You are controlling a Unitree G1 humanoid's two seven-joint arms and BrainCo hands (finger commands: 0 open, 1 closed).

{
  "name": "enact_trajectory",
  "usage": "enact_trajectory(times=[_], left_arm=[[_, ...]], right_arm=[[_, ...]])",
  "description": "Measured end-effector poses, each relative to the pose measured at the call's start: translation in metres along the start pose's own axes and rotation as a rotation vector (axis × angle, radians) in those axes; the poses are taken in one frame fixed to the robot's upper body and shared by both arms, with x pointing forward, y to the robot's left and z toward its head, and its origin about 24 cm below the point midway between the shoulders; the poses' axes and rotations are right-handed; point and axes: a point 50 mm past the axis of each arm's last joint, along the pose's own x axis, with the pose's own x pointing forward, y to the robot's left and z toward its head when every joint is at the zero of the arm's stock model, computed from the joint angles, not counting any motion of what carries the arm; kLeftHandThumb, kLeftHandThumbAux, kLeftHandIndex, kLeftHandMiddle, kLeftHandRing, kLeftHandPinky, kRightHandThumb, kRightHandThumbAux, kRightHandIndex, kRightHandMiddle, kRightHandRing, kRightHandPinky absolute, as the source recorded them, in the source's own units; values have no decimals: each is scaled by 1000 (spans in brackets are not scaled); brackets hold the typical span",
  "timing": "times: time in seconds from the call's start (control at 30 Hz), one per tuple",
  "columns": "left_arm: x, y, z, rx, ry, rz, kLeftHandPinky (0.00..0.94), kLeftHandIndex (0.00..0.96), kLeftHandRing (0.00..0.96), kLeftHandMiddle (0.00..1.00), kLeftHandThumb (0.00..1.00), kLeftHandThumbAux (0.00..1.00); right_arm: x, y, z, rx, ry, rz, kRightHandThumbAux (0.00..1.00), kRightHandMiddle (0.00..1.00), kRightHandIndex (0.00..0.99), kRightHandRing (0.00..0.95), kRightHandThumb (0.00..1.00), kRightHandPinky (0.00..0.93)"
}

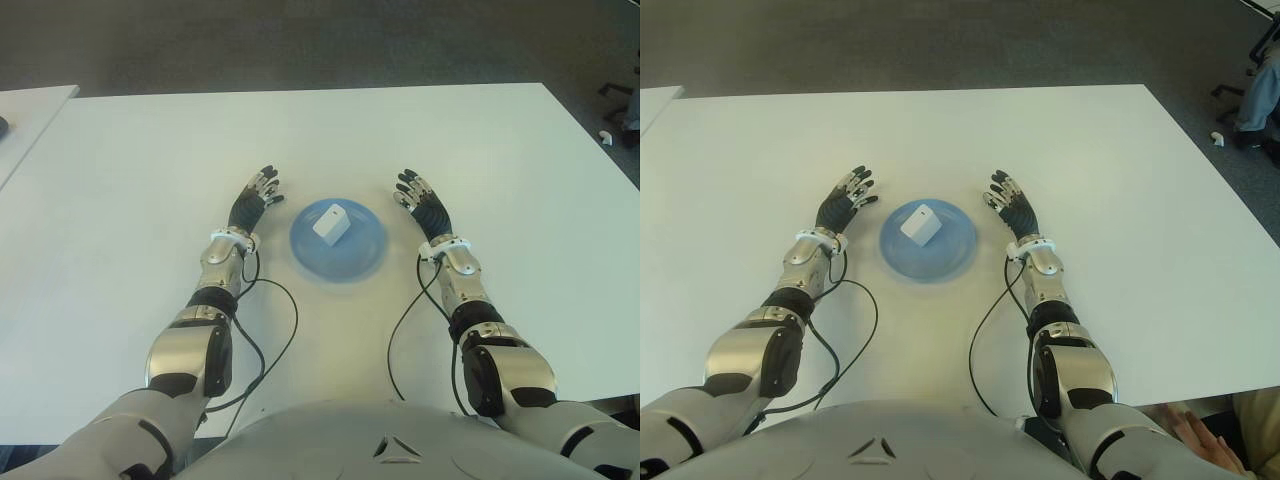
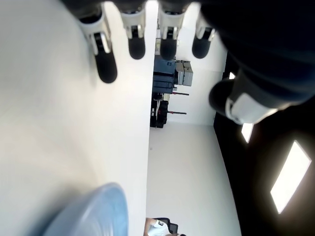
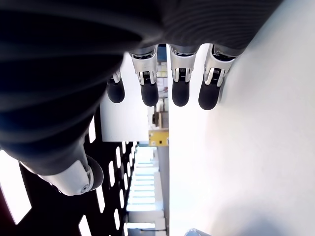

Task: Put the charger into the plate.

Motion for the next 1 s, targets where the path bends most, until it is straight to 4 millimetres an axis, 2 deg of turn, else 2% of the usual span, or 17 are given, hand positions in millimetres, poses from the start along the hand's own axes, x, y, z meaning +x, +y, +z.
enact_trajectory(times=[0.57,1.0], left_arm=[[1,-5,2,132,-30,59,0,0,0,0,0,567],[-1,-7,3,140,-61,69,0,0,0,0,0,582]], right_arm=[[0,-1,0,2,1,-9,649,107,10,74,0,52],[0,-2,0,-1,1,-12,631,109,9,80,0,58]])
